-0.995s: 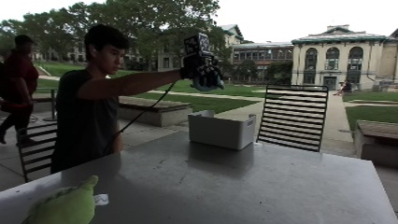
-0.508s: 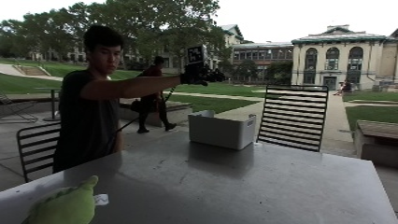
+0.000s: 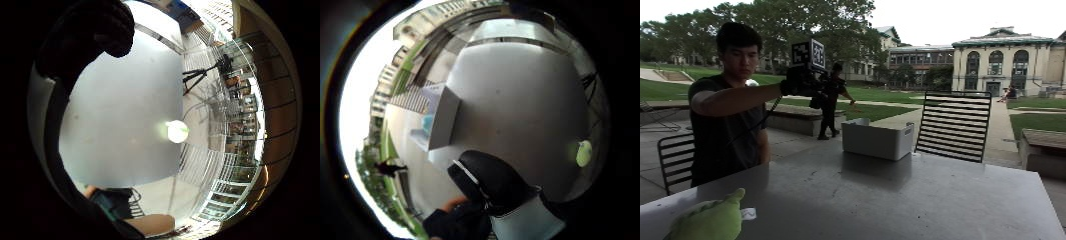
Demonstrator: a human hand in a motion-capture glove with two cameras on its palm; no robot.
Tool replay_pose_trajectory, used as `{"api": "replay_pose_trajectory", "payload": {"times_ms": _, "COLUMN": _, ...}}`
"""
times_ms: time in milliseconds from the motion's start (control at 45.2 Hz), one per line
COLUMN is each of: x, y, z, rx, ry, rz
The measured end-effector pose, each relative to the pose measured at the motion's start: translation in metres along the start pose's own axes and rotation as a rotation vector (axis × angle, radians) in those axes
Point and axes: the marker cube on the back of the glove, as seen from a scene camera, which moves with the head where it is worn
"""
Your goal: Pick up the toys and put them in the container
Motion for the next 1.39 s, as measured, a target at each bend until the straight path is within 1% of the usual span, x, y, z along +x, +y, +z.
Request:
{"api": "replay_pose_trajectory", "payload": {"times_ms": 111, "x": 0.075, "y": 0.018, "z": 0.021, "rx": -0.015, "ry": 0.001, "rz": 0.031}}
{"api": "replay_pose_trajectory", "payload": {"times_ms": 287, "x": 0.174, "y": 0.045, "z": 0.055, "rx": -0.012, "ry": -0.011, "rz": 0.117}}
{"api": "replay_pose_trajectory", "payload": {"times_ms": 486, "x": 0.258, "y": 0.074, "z": 0.100, "rx": -0.025, "ry": -0.026, "rz": 0.233}}
{"api": "replay_pose_trajectory", "payload": {"times_ms": 597, "x": 0.293, "y": 0.086, "z": 0.131, "rx": -0.071, "ry": -0.050, "rz": 0.280}}
{"api": "replay_pose_trajectory", "payload": {"times_ms": 774, "x": 0.327, "y": 0.097, "z": 0.181, "rx": -0.129, "ry": -0.081, "rz": 0.308}}
{"api": "replay_pose_trajectory", "payload": {"times_ms": 1127, "x": 0.358, "y": 0.113, "z": 0.277, "rx": -0.249, "ry": -0.119, "rz": 0.342}}
{"api": "replay_pose_trajectory", "payload": {"times_ms": 1393, "x": 0.361, "y": 0.122, "z": 0.311, "rx": -0.278, "ry": -0.142, "rz": 0.361}}
